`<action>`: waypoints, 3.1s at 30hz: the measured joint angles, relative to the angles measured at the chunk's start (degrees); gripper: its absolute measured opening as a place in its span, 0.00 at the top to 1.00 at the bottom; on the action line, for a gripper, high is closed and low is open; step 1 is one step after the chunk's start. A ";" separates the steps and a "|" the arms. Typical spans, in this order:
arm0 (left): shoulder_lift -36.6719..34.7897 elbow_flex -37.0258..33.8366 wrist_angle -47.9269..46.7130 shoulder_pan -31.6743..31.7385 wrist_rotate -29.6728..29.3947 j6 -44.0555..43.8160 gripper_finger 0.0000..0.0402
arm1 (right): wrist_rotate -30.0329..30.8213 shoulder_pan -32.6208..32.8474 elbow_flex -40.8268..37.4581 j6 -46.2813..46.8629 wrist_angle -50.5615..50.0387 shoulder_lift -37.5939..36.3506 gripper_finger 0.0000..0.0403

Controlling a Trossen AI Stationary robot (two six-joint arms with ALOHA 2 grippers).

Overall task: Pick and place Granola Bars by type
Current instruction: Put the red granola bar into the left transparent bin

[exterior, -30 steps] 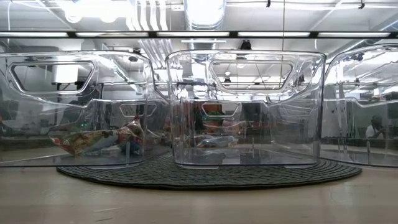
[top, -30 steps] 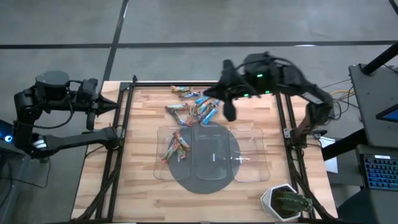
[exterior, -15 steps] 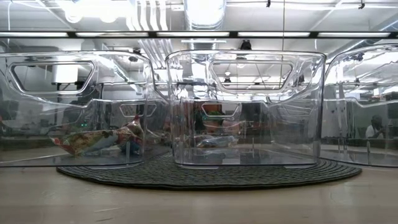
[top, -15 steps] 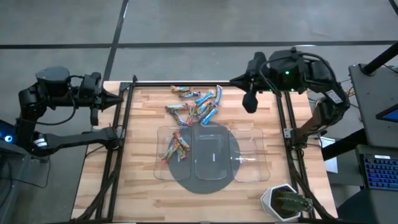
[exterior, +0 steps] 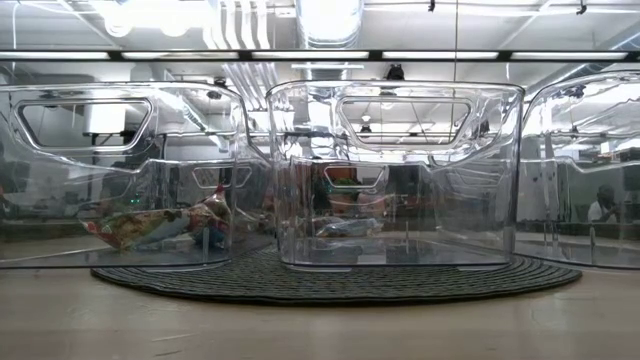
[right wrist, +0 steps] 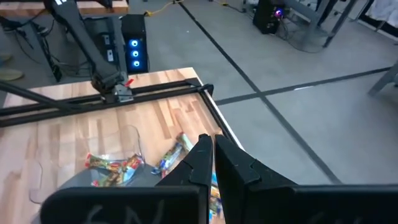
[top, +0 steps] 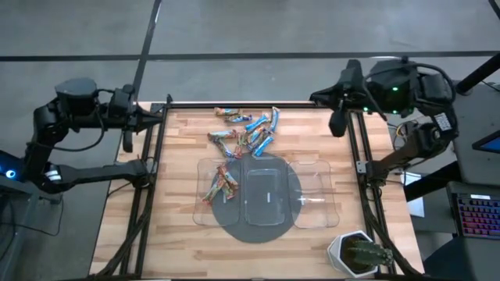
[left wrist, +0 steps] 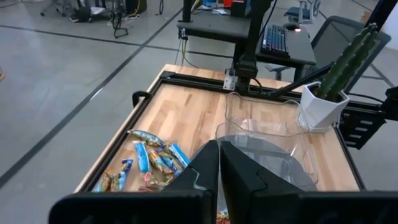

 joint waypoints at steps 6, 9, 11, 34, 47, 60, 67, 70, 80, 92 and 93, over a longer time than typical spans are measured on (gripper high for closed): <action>0.83 0.00 2.63 0.00 0.00 -0.02 1.00 | 1.76 0.00 -10.04 1.16 4.94 -8.38 0.98; 1.51 0.00 5.96 -0.02 -2.34 -0.02 1.00 | 2.70 0.00 -16.15 2.04 7.97 -12.99 0.98; 2.25 0.00 8.22 0.02 -4.19 -0.03 1.00 | 2.73 0.00 -19.92 2.63 9.83 -15.66 0.98; 27.15 34.01 -10.82 3.62 -10.03 4.49 1.00 | 2.68 0.00 -32.71 5.74 12.30 -24.03 0.98; 40.10 39.85 -21.47 6.34 -10.19 4.57 1.00 | 2.60 0.00 -33.12 6.04 12.17 -23.94 0.98; 45.12 29.90 -23.13 6.38 -10.55 6.95 1.00 | 2.55 0.00 -33.33 6.34 12.03 -23.09 0.98; 44.20 18.13 -18.69 6.29 -15.54 11.17 1.00 | 2.55 0.00 -34.38 6.19 11.77 -22.41 0.98; 43.59 13.30 -14.56 6.29 -15.51 12.33 1.00 | 2.55 0.00 -35.24 6.29 11.78 -22.44 0.98; 43.39 2.25 -6.30 6.27 -14.40 13.74 1.00 | 2.55 0.00 -37.40 8.14 11.86 -22.35 0.98; 43.38 -6.02 2.96 6.27 -14.09 13.70 1.00 | 2.55 0.00 -37.40 8.99 12.13 -22.41 0.98; 43.39 -6.48 3.49 6.27 -14.00 13.84 1.00 | 2.55 0.00 -37.40 8.98 12.15 -22.41 0.98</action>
